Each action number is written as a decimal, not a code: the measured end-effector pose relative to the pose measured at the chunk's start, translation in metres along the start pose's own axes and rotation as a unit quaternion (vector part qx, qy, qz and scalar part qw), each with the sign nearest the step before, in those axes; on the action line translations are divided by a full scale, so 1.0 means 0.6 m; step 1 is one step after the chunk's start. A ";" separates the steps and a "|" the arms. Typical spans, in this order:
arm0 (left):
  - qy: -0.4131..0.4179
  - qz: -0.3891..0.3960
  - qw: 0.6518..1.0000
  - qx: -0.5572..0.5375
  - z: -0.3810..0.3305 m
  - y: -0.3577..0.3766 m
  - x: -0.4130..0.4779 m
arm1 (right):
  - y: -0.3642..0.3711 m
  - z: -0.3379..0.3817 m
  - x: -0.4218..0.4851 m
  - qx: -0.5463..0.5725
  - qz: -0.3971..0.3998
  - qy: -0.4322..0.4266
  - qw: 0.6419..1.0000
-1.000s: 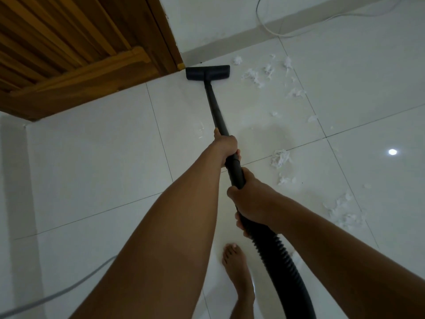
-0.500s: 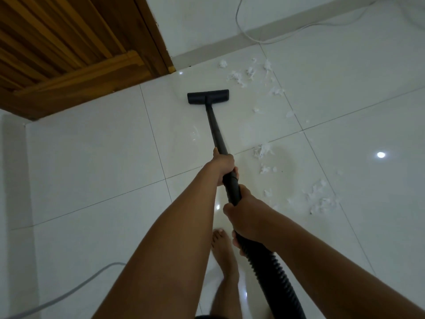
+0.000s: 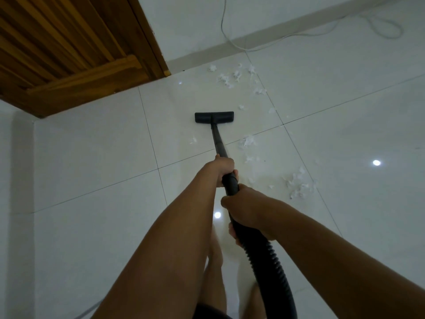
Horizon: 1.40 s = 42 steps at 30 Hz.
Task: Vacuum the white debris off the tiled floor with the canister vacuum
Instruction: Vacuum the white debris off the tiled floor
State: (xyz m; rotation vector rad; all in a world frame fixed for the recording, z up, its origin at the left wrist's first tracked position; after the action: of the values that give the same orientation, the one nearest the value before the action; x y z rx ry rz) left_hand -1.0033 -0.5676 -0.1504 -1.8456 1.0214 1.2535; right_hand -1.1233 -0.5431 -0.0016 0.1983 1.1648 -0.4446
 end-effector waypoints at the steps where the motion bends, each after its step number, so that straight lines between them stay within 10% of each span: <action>1: 0.001 0.000 1.000 0.003 0.008 0.006 -0.005 | 0.000 -0.010 -0.008 0.000 0.000 0.001 1.000; 25: -0.005 -0.009 0.999 -0.035 0.187 0.075 -0.128 | 0.041 -0.158 -0.178 0.036 0.051 0.031 0.998; 42: 0.022 -0.033 0.999 0.008 0.242 0.055 -0.009 | 0.094 -0.259 -0.024 0.070 0.022 0.031 0.997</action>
State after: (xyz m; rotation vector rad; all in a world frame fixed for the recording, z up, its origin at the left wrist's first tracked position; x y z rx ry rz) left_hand -1.0941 -0.4577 -0.1936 -1.8862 0.9835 1.1686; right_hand -1.2342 -0.4308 -0.0531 0.3616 1.1875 -0.4842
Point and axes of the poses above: each hand's wrist, its own x-axis towards the middle knuckle, its own y-axis out of the palm, z = x × y, the point moved 9 cm from there along x, towards the middle knuckle, and after that the axes turned 10 degrees about x, right-handed, at the moved point
